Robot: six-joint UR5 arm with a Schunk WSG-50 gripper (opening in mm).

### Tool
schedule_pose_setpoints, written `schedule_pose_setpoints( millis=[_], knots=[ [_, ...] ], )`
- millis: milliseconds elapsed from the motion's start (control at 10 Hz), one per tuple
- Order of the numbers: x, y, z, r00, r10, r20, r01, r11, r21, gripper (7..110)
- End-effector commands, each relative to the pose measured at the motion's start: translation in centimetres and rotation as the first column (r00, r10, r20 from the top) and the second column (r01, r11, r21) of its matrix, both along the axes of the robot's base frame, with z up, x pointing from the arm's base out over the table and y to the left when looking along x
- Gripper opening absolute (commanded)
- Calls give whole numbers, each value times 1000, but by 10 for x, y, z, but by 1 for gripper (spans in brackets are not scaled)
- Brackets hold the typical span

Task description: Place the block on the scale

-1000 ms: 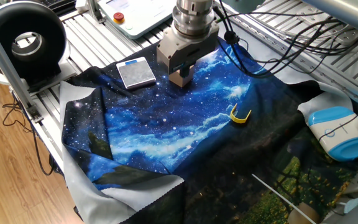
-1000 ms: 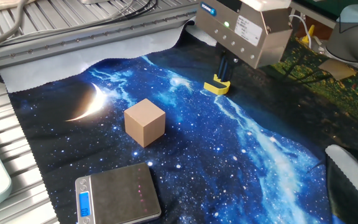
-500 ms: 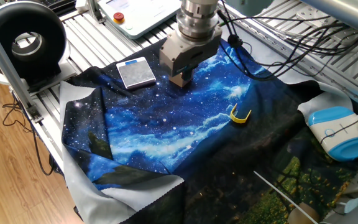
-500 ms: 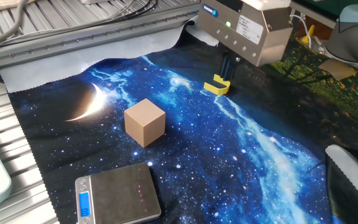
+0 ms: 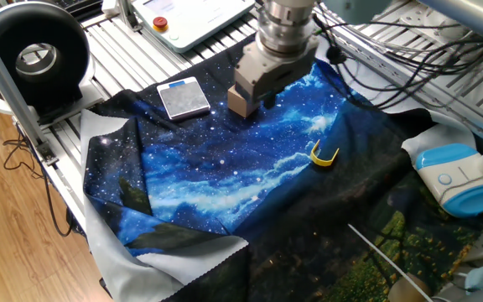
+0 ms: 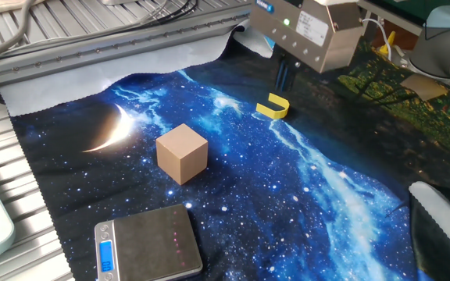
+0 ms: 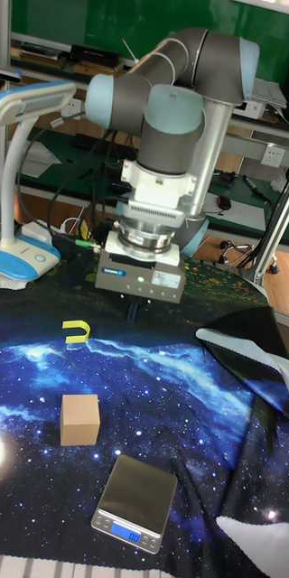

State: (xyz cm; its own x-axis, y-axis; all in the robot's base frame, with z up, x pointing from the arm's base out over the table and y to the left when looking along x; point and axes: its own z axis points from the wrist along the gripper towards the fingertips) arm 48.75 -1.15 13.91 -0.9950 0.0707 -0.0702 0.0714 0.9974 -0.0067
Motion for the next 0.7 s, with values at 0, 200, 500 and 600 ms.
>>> schedule_pose_setpoints(
  millis=[0,200,500,600],
  knots=[
    [-24,-9,4,1000,-2,7,2,1000,2,7],
    [-38,-18,1,1000,13,16,-13,1000,4,7],
    [-49,-31,-5,999,27,30,-26,999,-39,7],
    [-42,-28,-2,999,21,29,-20,999,-40,7]
  ],
)
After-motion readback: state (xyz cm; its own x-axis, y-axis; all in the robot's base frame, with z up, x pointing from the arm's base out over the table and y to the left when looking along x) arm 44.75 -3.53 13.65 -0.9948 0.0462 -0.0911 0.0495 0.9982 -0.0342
